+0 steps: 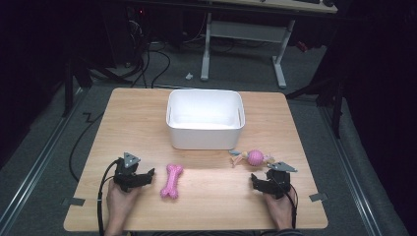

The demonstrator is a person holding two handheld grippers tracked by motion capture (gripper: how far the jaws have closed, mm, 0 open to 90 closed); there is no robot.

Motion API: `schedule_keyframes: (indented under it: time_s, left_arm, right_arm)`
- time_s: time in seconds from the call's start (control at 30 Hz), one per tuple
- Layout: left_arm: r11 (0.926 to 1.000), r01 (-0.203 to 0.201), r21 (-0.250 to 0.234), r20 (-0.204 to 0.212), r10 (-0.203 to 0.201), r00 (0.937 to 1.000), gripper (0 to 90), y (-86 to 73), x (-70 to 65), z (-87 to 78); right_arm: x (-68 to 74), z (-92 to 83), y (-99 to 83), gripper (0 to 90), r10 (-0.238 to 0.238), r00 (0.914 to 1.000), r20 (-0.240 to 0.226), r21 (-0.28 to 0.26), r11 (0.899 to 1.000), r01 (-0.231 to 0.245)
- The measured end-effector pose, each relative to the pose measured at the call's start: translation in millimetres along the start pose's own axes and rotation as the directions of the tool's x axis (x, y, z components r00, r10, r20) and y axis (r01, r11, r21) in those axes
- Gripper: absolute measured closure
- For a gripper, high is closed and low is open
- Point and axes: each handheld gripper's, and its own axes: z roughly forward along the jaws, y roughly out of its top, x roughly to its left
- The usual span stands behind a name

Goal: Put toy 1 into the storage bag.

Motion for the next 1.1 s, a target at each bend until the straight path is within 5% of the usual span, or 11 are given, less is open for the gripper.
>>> schedule_keyframes:
  time_s: [1.1]
  left_arm:
    - [0.9997, -0.023, 0.008, -0.017, 0.023, 0.9996, 20.7, 1.3, -1.5, -1.1]
  right_arm:
    - [1.7, -0.9, -0.3, 17.5, 0.01, 0.9999, 0.013, -0.003, 1.0, -0.01]
